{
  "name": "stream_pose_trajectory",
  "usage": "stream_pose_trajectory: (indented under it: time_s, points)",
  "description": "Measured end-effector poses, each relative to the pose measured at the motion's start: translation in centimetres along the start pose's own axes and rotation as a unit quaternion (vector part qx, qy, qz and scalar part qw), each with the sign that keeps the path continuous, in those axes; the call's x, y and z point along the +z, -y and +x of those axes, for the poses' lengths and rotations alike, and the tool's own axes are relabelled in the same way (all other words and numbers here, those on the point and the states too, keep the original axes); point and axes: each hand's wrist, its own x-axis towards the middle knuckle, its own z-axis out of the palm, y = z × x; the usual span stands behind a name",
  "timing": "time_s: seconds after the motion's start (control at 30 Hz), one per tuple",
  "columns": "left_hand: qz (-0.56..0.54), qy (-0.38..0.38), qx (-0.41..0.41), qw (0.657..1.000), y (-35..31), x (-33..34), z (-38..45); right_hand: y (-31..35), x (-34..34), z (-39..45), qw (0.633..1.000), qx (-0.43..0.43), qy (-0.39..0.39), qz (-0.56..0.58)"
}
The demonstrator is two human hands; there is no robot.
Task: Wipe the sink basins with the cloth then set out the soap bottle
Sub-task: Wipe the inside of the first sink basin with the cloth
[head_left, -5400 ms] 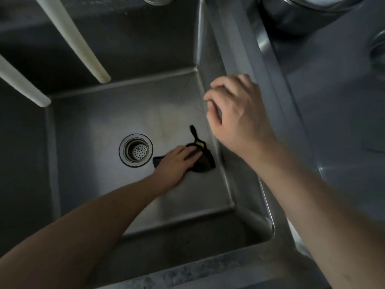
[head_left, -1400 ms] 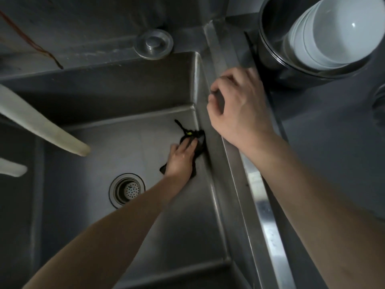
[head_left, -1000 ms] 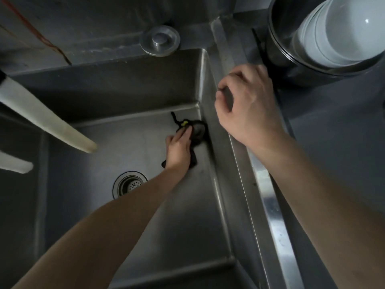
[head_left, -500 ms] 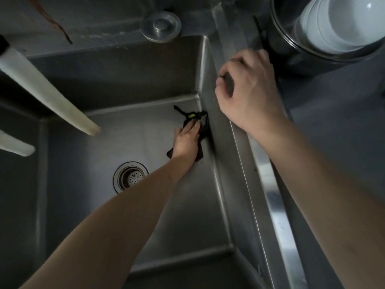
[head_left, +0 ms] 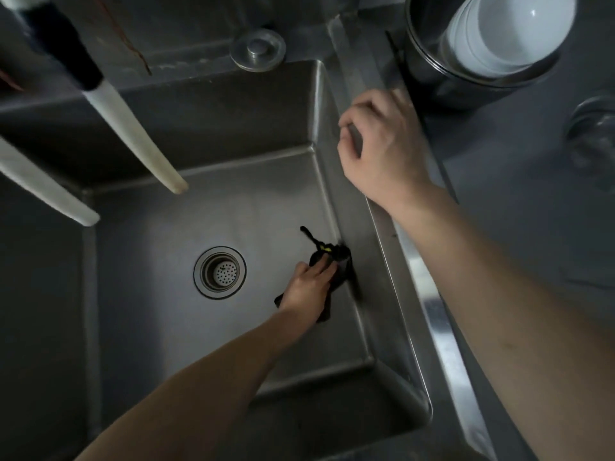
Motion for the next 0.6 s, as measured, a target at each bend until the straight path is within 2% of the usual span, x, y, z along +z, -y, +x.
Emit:
stream_pose_trajectory:
  time_s: [0.13, 0.2, 0.27, 0.37, 0.47, 0.6]
  points:
    - [-0.058, 0.052, 0.075, 0.994, -0.1, 0.2, -3.1, 2.1, -0.9, -2.1, 1.0, -0.008, 0.017, 0.018]
    - [-0.088, 0.05, 0.106, 0.989, -0.2, 0.7, -4.6, 3.2, -1.5, -3.2, 0.999, -0.006, 0.019, 0.028]
    - [-0.121, 0.106, 0.125, 0.979, -0.1, 0.5, -5.4, 4.3, -2.0, -4.4, 0.999, -0.003, 0.032, 0.038]
    - [-0.1, 0.195, 0.202, 0.955, 0.3, 0.5, -6.2, 5.7, -3.0, -6.5, 0.997, -0.005, 0.056, 0.052]
    - [-0.103, 0.248, 0.264, 0.927, 1.0, 1.0, -7.6, 6.9, -3.8, -8.5, 0.996, -0.003, 0.062, 0.063]
    - [-0.105, 0.298, 0.264, 0.911, 1.7, -0.1, -9.3, 8.3, -4.4, -10.6, 0.993, 0.002, 0.084, 0.08]
